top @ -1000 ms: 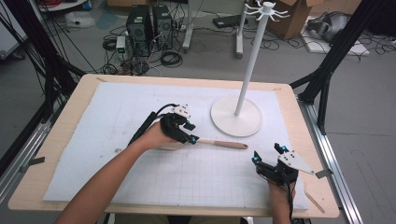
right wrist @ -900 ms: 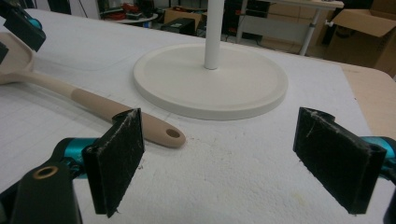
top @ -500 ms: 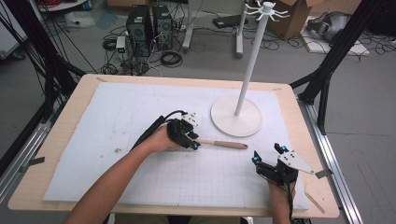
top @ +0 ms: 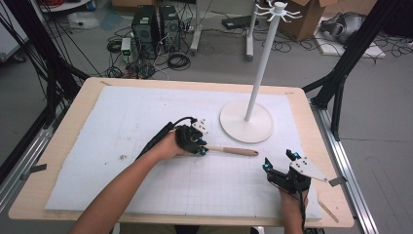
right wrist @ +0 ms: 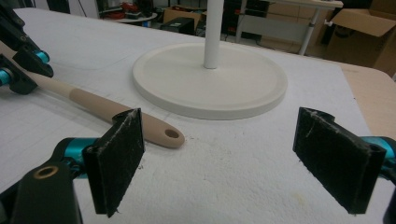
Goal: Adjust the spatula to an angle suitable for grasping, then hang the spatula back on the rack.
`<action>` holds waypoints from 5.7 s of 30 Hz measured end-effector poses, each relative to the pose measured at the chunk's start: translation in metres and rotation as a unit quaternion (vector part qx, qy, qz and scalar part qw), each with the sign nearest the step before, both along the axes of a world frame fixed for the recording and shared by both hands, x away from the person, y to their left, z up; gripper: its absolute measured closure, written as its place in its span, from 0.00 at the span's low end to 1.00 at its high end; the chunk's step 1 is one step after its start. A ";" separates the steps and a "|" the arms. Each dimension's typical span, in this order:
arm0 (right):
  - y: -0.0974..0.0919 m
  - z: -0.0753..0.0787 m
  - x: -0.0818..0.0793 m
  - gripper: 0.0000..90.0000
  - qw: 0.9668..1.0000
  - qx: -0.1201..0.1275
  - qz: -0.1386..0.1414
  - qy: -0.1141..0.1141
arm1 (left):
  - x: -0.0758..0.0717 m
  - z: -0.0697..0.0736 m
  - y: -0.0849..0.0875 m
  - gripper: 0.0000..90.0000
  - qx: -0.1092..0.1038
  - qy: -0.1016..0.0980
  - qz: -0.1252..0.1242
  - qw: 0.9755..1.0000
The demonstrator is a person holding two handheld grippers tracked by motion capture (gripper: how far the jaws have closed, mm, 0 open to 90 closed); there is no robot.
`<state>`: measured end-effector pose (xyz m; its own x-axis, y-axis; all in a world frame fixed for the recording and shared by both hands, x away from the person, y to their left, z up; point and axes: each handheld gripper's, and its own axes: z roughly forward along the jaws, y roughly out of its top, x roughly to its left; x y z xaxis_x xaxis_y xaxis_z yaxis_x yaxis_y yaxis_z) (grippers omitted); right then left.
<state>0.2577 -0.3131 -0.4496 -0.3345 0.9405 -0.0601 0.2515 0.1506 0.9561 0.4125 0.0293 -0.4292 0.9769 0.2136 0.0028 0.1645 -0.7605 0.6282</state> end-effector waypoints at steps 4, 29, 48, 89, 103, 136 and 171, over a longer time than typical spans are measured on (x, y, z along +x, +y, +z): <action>0.000 0.000 0.000 0.17 1.000 0.002 -0.001 0.000 | 0.000 0.001 0.001 0.77 0.001 0.000 -0.002 1.000; 0.000 0.000 0.000 0.17 1.000 0.000 -0.003 0.000 | -0.034 0.015 0.039 0.86 -0.014 0.032 -0.015 0.999; 0.001 0.000 -0.001 0.17 1.000 -0.002 -0.008 0.001 | -0.064 0.016 0.069 0.86 -0.043 0.061 0.135 0.988; 0.002 0.000 -0.001 0.17 1.000 -0.002 -0.007 0.002 | -0.087 0.011 0.087 0.66 -0.077 0.070 0.216 0.971; 0.003 0.000 0.000 0.17 1.000 -0.010 -0.007 0.004 | -0.089 0.030 0.170 0.20 -0.298 -0.041 0.237 0.924; 0.004 0.000 0.002 0.17 1.000 -0.021 -0.010 0.008 | -0.093 0.024 0.199 0.19 -0.314 -0.060 0.281 0.905; 0.004 0.000 0.001 0.17 1.000 -0.018 -0.006 0.005 | -0.061 0.007 0.082 0.46 -0.099 0.042 0.143 0.984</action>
<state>0.2587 -0.3090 -0.4497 -0.3245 0.9415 -0.0908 0.2630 0.1820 0.9475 0.3517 0.1113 -0.4224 0.8720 0.4675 -0.1451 0.4114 -0.5391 0.7349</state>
